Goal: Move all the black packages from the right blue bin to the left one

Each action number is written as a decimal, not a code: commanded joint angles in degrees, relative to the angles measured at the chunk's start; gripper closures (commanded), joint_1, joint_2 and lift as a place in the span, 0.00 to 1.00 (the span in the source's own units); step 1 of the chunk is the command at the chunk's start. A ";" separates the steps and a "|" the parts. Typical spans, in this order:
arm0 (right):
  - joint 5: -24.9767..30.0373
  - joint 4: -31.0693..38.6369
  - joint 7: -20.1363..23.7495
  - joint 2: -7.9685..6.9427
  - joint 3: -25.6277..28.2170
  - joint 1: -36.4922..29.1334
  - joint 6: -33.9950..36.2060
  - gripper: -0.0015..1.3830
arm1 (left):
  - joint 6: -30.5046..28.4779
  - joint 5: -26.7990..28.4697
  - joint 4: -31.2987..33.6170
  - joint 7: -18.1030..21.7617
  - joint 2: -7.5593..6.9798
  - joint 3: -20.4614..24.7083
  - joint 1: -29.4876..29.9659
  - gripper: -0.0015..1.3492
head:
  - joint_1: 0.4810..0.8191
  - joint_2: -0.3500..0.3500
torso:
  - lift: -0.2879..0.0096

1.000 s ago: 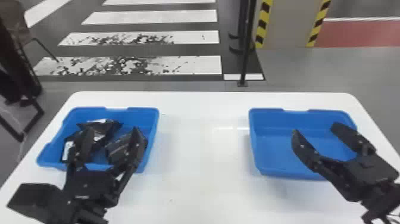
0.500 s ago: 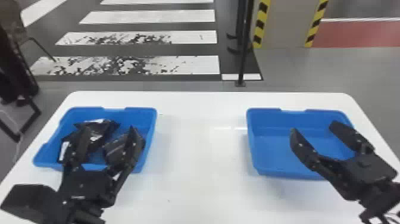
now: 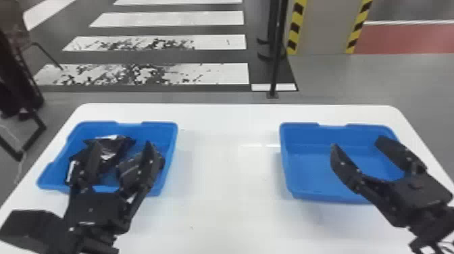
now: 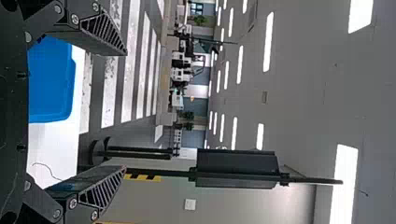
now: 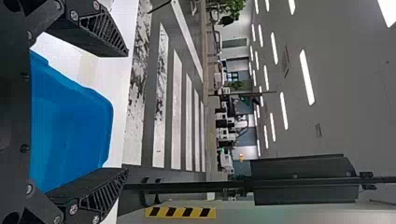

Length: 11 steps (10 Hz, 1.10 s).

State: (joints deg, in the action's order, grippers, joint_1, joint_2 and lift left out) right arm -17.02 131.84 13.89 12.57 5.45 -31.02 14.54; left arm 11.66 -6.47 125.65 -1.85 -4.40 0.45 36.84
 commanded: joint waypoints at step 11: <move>0.34 -0.01 0.00 -0.09 0.03 0.37 -0.62 0.12 | 0.86 0.42 0.00 0.00 -0.18 -0.45 -0.56 0.16 | 0.63 0.56 | 0.39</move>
State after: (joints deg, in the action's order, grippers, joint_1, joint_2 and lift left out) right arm -16.78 131.83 13.89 12.50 5.48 -30.67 13.90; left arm 12.61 -6.06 125.65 -1.85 -4.56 0.06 36.26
